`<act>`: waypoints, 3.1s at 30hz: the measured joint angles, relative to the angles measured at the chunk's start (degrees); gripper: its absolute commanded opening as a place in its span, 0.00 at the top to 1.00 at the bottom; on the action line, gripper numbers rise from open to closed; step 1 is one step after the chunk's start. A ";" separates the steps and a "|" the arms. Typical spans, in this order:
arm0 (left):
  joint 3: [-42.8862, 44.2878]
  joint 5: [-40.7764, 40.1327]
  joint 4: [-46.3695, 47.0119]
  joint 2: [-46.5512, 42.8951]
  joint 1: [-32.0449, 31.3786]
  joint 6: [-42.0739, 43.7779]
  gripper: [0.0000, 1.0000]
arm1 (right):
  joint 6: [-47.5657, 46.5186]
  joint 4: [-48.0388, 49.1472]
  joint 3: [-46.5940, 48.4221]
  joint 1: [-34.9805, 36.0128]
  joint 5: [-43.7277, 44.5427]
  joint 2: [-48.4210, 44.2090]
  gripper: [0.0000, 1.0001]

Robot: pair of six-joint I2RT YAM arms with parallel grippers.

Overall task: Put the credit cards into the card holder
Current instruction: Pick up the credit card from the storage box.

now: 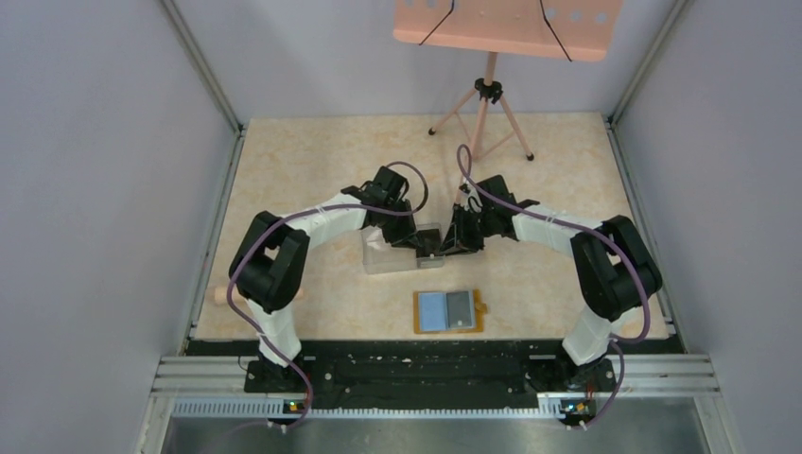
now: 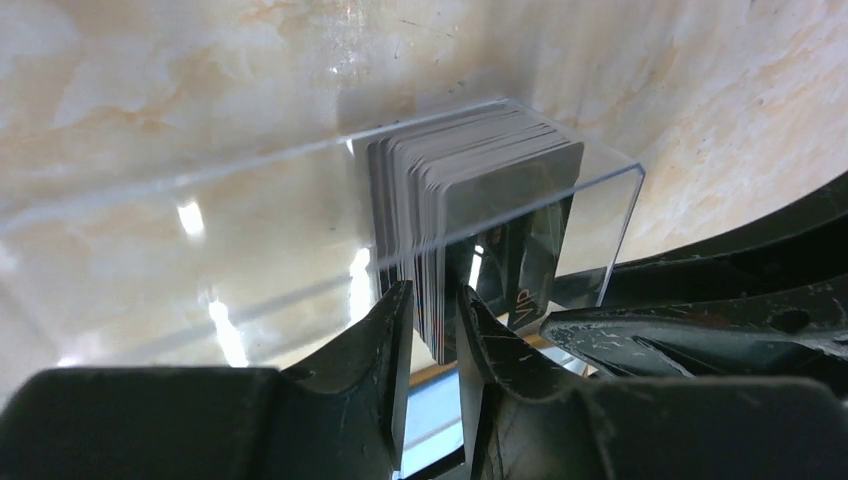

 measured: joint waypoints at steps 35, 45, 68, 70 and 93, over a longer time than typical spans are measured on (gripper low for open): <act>9.90 -9.44 -12.22 4.11 -4.31 1.38 1.00 | -0.15 -0.94 0.00 1.22 0.70 -1.20 0.94; 15.56 -14.36 -18.75 5.62 -6.58 3.45 0.91 | -0.17 -0.94 0.00 1.44 0.72 -1.20 0.95; 19.23 -16.13 -20.79 6.01 -8.00 4.81 0.83 | -0.15 -0.96 0.00 1.49 0.72 -1.20 0.96; 19.23 -16.02 -20.63 5.79 -8.00 4.79 0.83 | -0.17 -0.96 0.00 1.49 0.72 -1.20 0.96; 15.96 -13.49 -15.34 2.54 -7.98 4.46 0.83 | -0.20 -1.05 0.00 1.49 0.96 -1.29 0.96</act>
